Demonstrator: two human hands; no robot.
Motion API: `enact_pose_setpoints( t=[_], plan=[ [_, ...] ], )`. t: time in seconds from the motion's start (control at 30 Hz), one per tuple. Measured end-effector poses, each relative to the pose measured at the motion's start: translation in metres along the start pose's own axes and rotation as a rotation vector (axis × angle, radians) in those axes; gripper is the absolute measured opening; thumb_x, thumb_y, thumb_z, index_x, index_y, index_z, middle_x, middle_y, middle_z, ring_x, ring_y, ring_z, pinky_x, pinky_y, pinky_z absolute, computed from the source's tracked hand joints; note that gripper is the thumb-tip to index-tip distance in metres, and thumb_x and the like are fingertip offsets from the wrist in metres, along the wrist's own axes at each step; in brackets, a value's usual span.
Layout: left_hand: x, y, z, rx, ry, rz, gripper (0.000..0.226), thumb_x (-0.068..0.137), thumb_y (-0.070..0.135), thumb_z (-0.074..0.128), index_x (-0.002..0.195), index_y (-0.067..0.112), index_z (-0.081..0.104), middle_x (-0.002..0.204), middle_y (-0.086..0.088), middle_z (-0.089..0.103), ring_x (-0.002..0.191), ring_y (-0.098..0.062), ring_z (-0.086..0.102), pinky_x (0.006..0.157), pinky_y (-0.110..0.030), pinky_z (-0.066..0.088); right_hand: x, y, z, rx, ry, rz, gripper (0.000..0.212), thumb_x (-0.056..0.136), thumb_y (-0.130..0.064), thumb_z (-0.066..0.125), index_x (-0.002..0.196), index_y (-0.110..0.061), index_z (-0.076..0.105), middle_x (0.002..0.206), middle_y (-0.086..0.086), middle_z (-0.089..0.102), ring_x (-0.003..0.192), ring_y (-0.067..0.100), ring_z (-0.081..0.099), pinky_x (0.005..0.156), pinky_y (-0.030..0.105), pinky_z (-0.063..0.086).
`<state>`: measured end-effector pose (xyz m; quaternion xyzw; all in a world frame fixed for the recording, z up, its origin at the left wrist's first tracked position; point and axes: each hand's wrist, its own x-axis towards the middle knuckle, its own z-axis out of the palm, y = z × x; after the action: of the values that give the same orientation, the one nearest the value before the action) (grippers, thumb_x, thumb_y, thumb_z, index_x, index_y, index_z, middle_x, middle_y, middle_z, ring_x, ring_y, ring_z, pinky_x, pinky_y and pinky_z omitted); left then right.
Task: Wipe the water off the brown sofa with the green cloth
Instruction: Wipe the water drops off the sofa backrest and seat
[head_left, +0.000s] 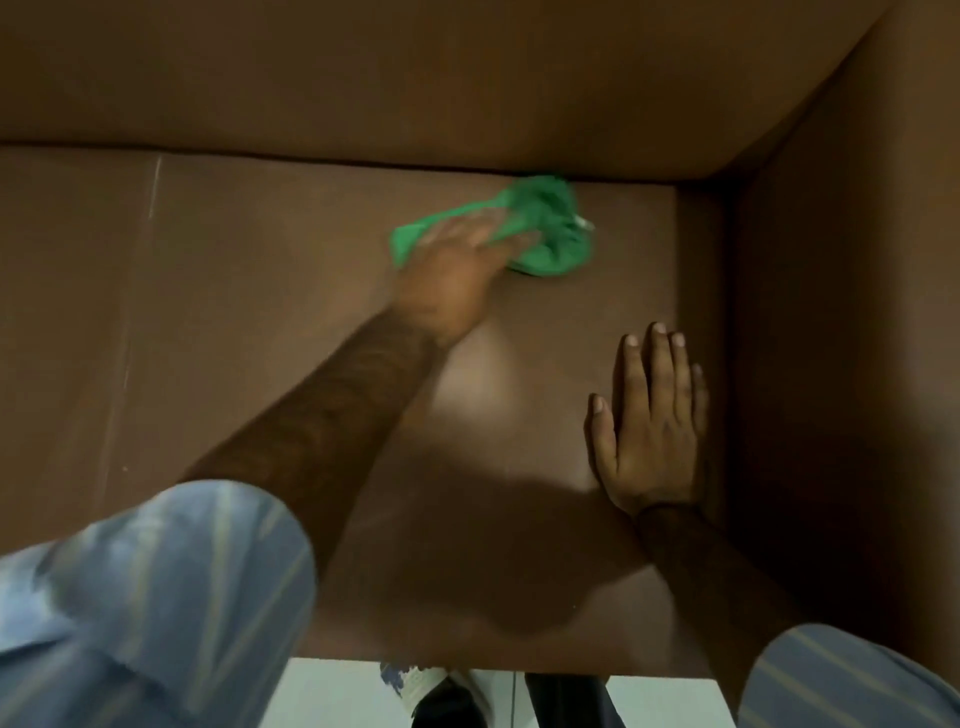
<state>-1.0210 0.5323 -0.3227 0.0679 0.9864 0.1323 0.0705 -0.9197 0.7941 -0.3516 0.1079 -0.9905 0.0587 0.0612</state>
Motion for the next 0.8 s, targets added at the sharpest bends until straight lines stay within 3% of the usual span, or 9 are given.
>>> enact_pose_setpoints(
  t=[0.1, 0.17, 0.23, 0.4, 0.5, 0.57, 0.63, 0.73, 0.8],
  plan=[
    [-0.062, -0.066, -0.020, -0.052, 0.164, -0.472, 0.055, 0.094, 0.015, 0.043, 0.147, 0.030, 0.044, 0.153, -0.019, 0.043, 0.140, -0.039, 0.041, 0.118, -0.048, 0.031, 0.001, 0.000, 0.002, -0.002, 0.004, 0.003, 0.069, 0.104, -0.044, 0.039, 0.165, -0.011, 0.035, 0.174, 0.017, 0.028, 0.163, 0.035, 0.025, 0.131, 0.052, 0.019],
    [-0.108, -0.054, -0.016, -0.104, 0.212, -0.639, 0.054, 0.092, 0.020, 0.037, 0.145, 0.026, 0.048, 0.151, -0.022, 0.045, 0.136, -0.041, 0.044, 0.115, -0.049, 0.035, 0.000, 0.000, 0.003, -0.006, -0.001, 0.011, 0.070, 0.104, -0.045, 0.039, 0.166, -0.012, 0.033, 0.174, 0.016, 0.027, 0.163, 0.035, 0.024, 0.131, 0.052, 0.019],
    [-0.155, -0.010, 0.007, -0.091, 0.177, -0.586, 0.052, 0.091, 0.020, 0.042, 0.143, 0.025, 0.051, 0.149, -0.021, 0.048, 0.136, -0.039, 0.046, 0.111, -0.053, 0.038, 0.000, 0.000, 0.003, -0.013, -0.006, 0.009, 0.070, 0.104, -0.045, 0.039, 0.166, -0.013, 0.032, 0.175, 0.016, 0.026, 0.163, 0.034, 0.023, 0.131, 0.052, 0.019],
    [-0.275, 0.058, 0.059, 0.039, 0.119, -0.075, 0.050, 0.097, 0.014, 0.041, 0.143, 0.033, 0.046, 0.150, -0.006, 0.051, 0.142, -0.025, 0.043, 0.110, -0.050, 0.037, -0.002, 0.000, 0.004, -0.022, -0.013, 0.005, 0.070, 0.105, -0.047, 0.037, 0.167, -0.014, 0.029, 0.176, 0.015, 0.023, 0.164, 0.033, 0.021, 0.131, 0.052, 0.017],
    [-0.293, 0.012, 0.053, 0.136, 0.197, -0.502, 0.059, 0.089, 0.014, 0.058, 0.144, 0.028, 0.043, 0.145, -0.020, 0.051, 0.138, -0.035, 0.045, 0.115, -0.059, 0.031, -0.002, -0.001, 0.004, -0.018, -0.018, 0.008, 0.070, 0.105, -0.046, 0.037, 0.167, -0.014, 0.029, 0.176, 0.015, 0.023, 0.164, 0.034, 0.021, 0.131, 0.051, 0.015],
    [-0.282, -0.017, 0.039, 0.101, 0.273, -0.929, 0.052, 0.093, 0.019, 0.051, 0.144, 0.026, 0.044, 0.146, -0.024, 0.047, 0.141, -0.035, 0.041, 0.120, -0.058, 0.017, -0.003, 0.000, 0.005, -0.023, -0.007, 0.003, 0.070, 0.105, -0.046, 0.037, 0.166, -0.013, 0.030, 0.175, 0.016, 0.023, 0.163, 0.034, 0.022, 0.131, 0.050, 0.015],
    [-0.258, -0.043, 0.024, -0.002, 0.365, -1.194, 0.050, 0.097, 0.018, 0.043, 0.146, 0.026, 0.041, 0.152, -0.023, 0.041, 0.145, -0.034, 0.034, 0.122, -0.056, 0.012, -0.004, 0.000, 0.006, -0.025, 0.001, -0.001, 0.070, 0.105, -0.046, 0.036, 0.166, -0.013, 0.030, 0.175, 0.016, 0.024, 0.163, 0.035, 0.023, 0.131, 0.050, 0.015],
    [-0.203, -0.067, 0.008, -0.113, 0.490, -1.369, 0.052, 0.096, 0.020, 0.041, 0.148, 0.026, 0.040, 0.153, -0.021, 0.040, 0.142, -0.037, 0.036, 0.121, -0.051, 0.020, -0.004, -0.001, 0.007, -0.026, 0.013, 0.000, 0.070, 0.105, -0.046, 0.035, 0.166, -0.012, 0.031, 0.175, 0.017, 0.024, 0.163, 0.035, 0.023, 0.131, 0.050, 0.015],
    [-0.160, -0.060, 0.005, -0.112, 0.468, -1.240, 0.053, 0.096, 0.022, 0.043, 0.148, 0.027, 0.040, 0.153, -0.019, 0.042, 0.140, -0.038, 0.039, 0.118, -0.049, 0.025, -0.004, 0.000, 0.007, -0.029, 0.019, 0.000, 0.070, 0.105, -0.046, 0.036, 0.165, -0.011, 0.032, 0.175, 0.017, 0.024, 0.163, 0.036, 0.023, 0.131, 0.051, 0.016]
  ],
)
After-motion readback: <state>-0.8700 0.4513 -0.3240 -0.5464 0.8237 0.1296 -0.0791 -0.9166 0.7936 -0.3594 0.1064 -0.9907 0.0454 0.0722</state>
